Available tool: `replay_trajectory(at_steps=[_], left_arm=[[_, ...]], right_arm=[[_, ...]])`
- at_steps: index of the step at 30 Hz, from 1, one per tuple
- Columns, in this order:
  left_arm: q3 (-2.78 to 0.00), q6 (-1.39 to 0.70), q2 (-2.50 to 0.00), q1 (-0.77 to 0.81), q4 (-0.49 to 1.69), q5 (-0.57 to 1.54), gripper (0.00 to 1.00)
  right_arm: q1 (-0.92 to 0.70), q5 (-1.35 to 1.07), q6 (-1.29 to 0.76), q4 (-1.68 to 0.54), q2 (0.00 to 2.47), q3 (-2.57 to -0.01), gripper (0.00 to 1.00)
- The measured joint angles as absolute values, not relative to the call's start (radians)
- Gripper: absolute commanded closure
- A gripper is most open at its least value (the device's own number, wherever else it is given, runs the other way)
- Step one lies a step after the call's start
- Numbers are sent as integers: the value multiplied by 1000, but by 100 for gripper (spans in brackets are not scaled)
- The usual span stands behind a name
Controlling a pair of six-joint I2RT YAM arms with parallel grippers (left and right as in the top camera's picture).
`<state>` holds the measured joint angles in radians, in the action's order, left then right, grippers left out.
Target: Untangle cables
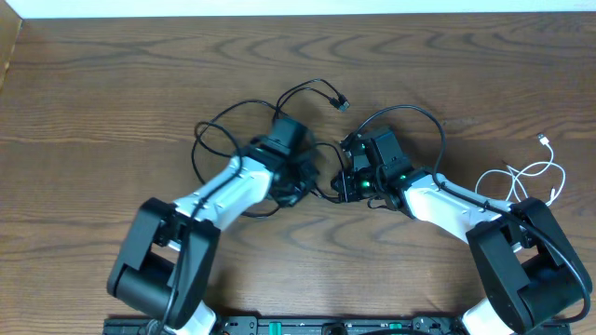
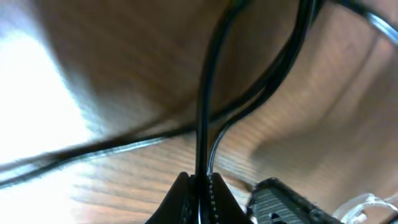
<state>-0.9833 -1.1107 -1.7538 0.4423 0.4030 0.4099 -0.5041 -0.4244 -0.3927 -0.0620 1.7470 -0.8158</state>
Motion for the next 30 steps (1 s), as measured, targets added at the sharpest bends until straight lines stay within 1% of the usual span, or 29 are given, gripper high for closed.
replay_trajectory(at_steps=[7, 12, 15, 19, 24, 30], left_arm=[[-983, -893, -1752, 289, 404, 606, 92], [-983, -765, -1752, 208, 407, 673, 92], [-983, -717, -1752, 178, 415, 664, 92], [-983, -682, -1752, 151, 458, 595, 92], [-983, -672, -1752, 140, 516, 521, 91], [-983, -677, -1752, 138, 570, 502, 92]], right_arm=[[-504, -408, -393, -62, 1747, -816, 99], [-504, -403, -393, -62, 1747, -816, 99], [-504, -403, -393, -62, 1747, -816, 99], [-504, -403, -393, -62, 1747, -816, 99], [-504, -403, -393, -62, 1747, -816, 99], [-504, -403, -393, -62, 1747, -816, 99]])
